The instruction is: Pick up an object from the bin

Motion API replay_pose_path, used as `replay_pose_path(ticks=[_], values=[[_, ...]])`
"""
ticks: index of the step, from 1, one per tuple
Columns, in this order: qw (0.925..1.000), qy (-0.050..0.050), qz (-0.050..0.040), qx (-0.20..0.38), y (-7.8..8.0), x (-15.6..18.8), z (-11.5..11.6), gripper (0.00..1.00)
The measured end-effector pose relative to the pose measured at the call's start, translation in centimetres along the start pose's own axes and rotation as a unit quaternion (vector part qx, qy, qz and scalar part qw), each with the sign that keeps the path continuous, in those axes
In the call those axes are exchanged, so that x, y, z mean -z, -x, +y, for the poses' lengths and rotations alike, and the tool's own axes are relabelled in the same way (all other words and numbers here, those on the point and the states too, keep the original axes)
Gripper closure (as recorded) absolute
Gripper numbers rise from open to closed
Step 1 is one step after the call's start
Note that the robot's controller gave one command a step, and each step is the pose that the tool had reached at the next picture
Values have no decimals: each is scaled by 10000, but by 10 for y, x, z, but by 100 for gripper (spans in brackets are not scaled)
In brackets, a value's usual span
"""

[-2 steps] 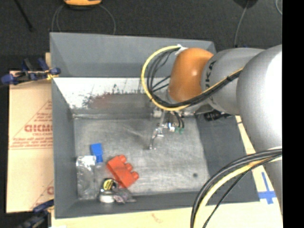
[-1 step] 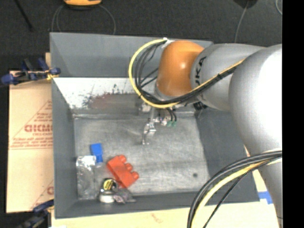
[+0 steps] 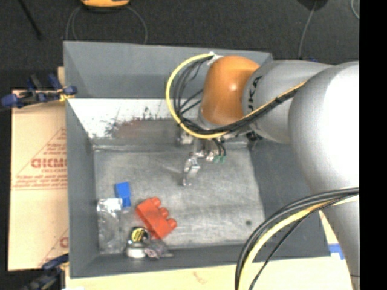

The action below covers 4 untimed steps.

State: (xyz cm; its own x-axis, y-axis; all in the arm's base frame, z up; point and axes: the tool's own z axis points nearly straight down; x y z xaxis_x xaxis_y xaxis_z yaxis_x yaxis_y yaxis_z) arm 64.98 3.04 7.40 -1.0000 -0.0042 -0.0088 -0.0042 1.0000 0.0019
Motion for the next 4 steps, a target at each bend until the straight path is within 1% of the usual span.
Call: replay_pose_path(ticks=[1, 2, 3, 4], values=[[10000, -9, -40, 10, 3, 4, 0, 100], [10000, -23, -5, -35, -12, 49, -37, 100], [10000, -21, 21, 30, -11, 40, -45, 100], [10000, -22, 20, 36, -11, 40, -45, 0]])
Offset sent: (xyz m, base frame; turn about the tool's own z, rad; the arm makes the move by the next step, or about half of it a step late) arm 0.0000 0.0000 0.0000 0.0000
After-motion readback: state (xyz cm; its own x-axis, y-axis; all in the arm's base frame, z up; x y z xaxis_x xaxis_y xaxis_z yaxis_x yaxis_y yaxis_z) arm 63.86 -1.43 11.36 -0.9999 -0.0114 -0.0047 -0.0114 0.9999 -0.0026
